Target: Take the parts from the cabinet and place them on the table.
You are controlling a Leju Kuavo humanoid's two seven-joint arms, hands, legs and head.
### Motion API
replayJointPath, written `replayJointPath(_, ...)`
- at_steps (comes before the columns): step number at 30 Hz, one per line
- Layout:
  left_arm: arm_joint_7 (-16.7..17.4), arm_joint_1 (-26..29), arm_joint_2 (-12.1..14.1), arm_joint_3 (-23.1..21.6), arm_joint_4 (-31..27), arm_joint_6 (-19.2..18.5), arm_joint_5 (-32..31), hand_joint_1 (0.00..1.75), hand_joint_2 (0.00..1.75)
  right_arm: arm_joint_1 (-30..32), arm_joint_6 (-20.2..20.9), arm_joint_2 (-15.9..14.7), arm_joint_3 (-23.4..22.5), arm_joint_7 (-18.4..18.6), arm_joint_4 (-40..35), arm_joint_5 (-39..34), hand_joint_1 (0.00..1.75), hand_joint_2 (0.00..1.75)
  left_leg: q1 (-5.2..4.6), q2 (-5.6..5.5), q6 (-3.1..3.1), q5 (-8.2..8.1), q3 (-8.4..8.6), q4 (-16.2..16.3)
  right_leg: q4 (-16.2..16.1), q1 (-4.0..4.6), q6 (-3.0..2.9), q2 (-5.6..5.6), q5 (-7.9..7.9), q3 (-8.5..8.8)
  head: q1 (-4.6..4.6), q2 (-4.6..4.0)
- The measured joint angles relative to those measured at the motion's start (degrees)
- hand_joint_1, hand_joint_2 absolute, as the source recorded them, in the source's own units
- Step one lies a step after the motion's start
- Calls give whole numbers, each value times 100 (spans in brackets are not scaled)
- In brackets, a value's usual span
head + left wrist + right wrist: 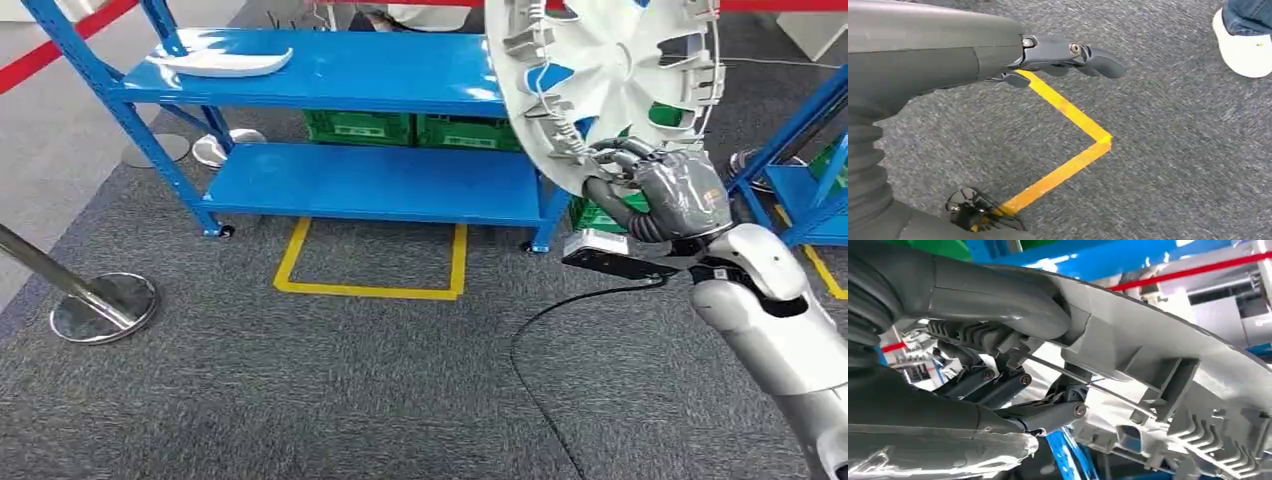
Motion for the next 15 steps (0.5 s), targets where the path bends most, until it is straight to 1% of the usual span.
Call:
replayJointPath(1, 0, -1, 9, 0, 0, 0, 0, 0, 175, -8, 22, 2, 2, 0, 0, -20, 175, 175, 5, 2, -37, -107, -36, 90, -6, -8, -27, -8, 16, -9, -9, 0)
replayJointPath(2, 0, -2, 0, 0, 0, 0, 0, 0, 175, -12, 37, 2, 9, 0, 0, -26, 175, 175, 6, 2, -66, -326, -154, 380, -6, -12, -53, -20, 33, -31, -24, 0)
replayJointPath(3, 0, -2, 4, 0, 0, 0, 0, 0, 175, -11, 42, 2, 20, -2, 0, -31, 175, 175, 19, 3, -90, -604, -382, 889, -6, -10, -72, -35, 47, -62, -26, 0)
replayJointPath(4, 0, 0, 11, 0, 0, 2, 0, 0, 175, -11, 40, 2, 22, -2, 0, -31, 175, 175, 19, 3, -105, -809, -592, 1352, -5, -8, -83, -43, 63, -90, -26, 0)
replayJointPath(5, 6, 6, 15, 0, 0, 7, 0, 0, 175, -5, 39, 2, 20, 0, 0, -33, 175, 175, 19, 3, -112, -948, -763, 1742, -4, -7, -83, -57, 80, -118, -26, 0)
replayJointPath(6, 13, 16, 20, 0, 0, 7, 0, 0, 175, 6, 37, 2, 20, 0, 0, -35, 175, 175, 19, 3, -111, -927, -800, 1842, -4, -7, -81, -77, 98, -137, -26, -2)
replayJointPath(7, 13, 22, 26, 0, 0, 13, 0, 0, 175, 21, 35, 0, 20, 4, 0, -37, 175, 175, 19, 4, -108, -794, -708, 1695, -3, -8, -72, -86, 111, -150, -29, 0)
replayJointPath(8, 15, 26, 31, 0, 0, 15, 0, 0, 175, 46, 33, 0, 11, 11, -2, -37, 175, 175, 20, 15, -97, -547, -474, 1270, -2, -11, -55, -102, 123, -160, -26, 0)
replayJointPath(9, 24, 24, 37, 0, 0, 20, 0, 0, 175, 68, 33, 0, 2, 15, -9, -39, 175, 175, 20, 44, -87, -330, -203, 793, 3, -16, -40, -117, 132, -161, -26, 0)
replayJointPath(10, 31, 20, 39, 0, 0, 24, 0, 0, 175, 85, 31, -2, -11, 15, -20, -37, 175, 175, 19, 156, -78, -162, 92, 294, 12, -7, -21, -132, 141, -161, -31, 0)
replayJointPath(11, 31, 3, 37, 0, 0, 31, 0, 0, 175, 117, 24, -15, -48, 15, -48, -39, 175, 175, 0, 265, -72, -198, 198, 17, 55, 47, 17, -143, 138, -193, -54, -2)
replayJointPath(12, 44, -2, 37, 0, 0, 33, 0, 0, 175, 126, 20, -31, -79, 13, -57, -37, 175, 175, 4, 201, 14, -175, 152, 43, 46, 48, 46, -158, 161, -215, -27, 0)
replayJointPath(14, 48, 22, 39, 0, 0, 42, -2, 0, 175, 151, 20, -35, -94, 13, -57, -37, 175, 175, -13, 151, 71, -156, 125, 44, 6, 44, 92, -223, 191, -197, -22, 0)
replayJointPath(15, 52, 32, 39, 0, 0, 52, -2, 0, 175, 172, 20, -35, -94, 9, -68, -39, 175, 175, 6, 122, 127, -121, 119, 25, 8, 41, 120, -255, 194, -197, -22, 0)
